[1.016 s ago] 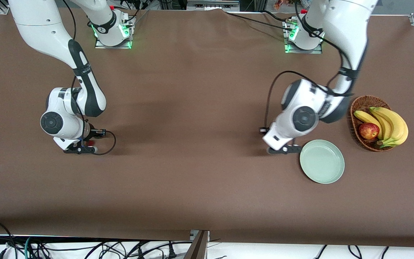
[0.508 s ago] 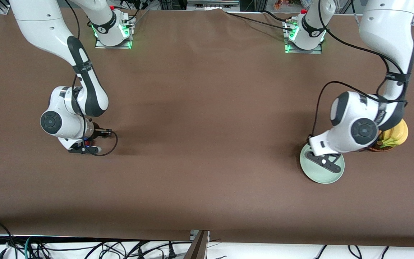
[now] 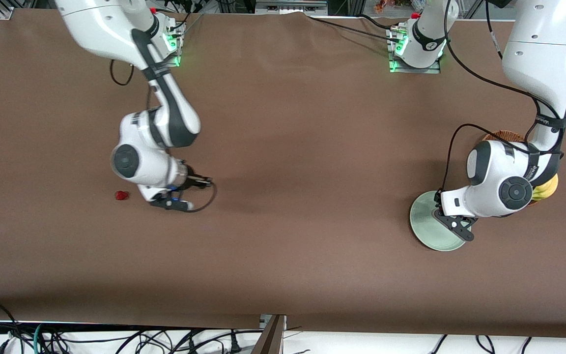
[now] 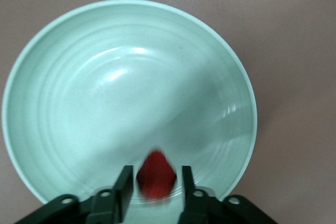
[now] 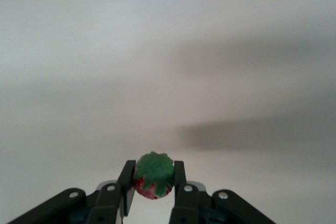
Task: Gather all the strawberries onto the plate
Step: 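Carry the second strawberry to the middle and open the right gripper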
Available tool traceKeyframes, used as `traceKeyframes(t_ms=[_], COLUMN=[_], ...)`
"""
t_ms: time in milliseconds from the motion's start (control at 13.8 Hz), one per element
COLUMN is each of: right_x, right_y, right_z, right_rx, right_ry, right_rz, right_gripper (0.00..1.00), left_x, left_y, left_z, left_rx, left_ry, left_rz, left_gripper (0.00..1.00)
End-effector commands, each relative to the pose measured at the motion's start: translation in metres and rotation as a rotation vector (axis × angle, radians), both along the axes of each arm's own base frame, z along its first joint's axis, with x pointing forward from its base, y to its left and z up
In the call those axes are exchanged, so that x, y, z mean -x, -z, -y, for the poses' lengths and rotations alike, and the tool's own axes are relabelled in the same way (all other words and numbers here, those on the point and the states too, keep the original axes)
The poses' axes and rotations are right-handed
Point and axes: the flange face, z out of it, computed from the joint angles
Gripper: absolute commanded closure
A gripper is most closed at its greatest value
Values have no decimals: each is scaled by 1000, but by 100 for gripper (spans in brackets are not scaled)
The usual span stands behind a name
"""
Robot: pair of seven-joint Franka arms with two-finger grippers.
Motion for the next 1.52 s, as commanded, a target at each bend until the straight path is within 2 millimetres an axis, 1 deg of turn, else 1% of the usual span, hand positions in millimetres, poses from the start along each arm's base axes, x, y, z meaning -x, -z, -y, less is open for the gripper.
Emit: traceKeyframes(t_ms=[0, 73, 145, 290, 435, 508, 581, 653, 726, 798, 871, 944, 1016, 1089, 1161, 1306, 1379, 1452], right_x=[-13, -6, -2, 13, 32, 40, 46, 52, 55, 61, 68, 70, 70, 68, 64, 48, 32, 17], right_y=[-4, -4, -2, 10, 29, 36, 42, 49, 55, 60, 66, 69, 67, 62, 55, 29, 14, -10], right_z=[-85, -120, -145, -188, -220, -235, -249, -262, -269, -278, -283, -284, -285, -286, -284, -275, -258, -242], right_rx=[-18, -45, -88, -180, -256, -286, -304, -312, -316, -316, -313, -310, -314, -313, -314, -313, -287, -269], right_ry=[145, 190, 243, 310, 335, 331, 320, 307, 300, 287, 279, 276, 269, 245, 240, 247, 250, 214], right_rz=[28, 43, 62, 120, 181, 208, 223, 225, 224, 221, 216, 214, 218, 237, 248, 245, 223, 196], right_gripper=[80, 80, 80, 80, 80, 80, 80, 80, 80, 79, 79, 75, 42, 1, 0, 0, 0, 0], left_x=[-3, -4, -4, -5, -8, -9, -11, -17, -21, -25, -27, -26, -26, -25, -24, -22, -20, -19], left_y=[-3, -4, -5, -11, -28, -38, -50, -67, -79, -94, -101, -105, -106, -105, -105, -104, -102, -100], left_z=[-2, -2, -2, -3, -2, 1, 9, 15, 26, 37, 43, 54, 65, 69, 77, 83, 85, 87], left_rx=[5, 5, 4, 4, 2, 1, -1, 0, -5, -10, -13, -15, -17, -3, 31, 81, 103, 109], left_ry=[18, 17, 16, 15, 13, 13, 22, 26, 38, 51, 56, 58, 45, -4, -63, -125, -156, -176], left_rz=[-3, -2, 0, 8, 31, 37, 50, 67, 49, 32, 10, 9, 10, 7, -1, -16, -28, -35], left_gripper=[0, 0, 0, 0, 0, 0, 0, 0, 0, 0, 0, 0, 0, 0, 0, 0, 0, 0])
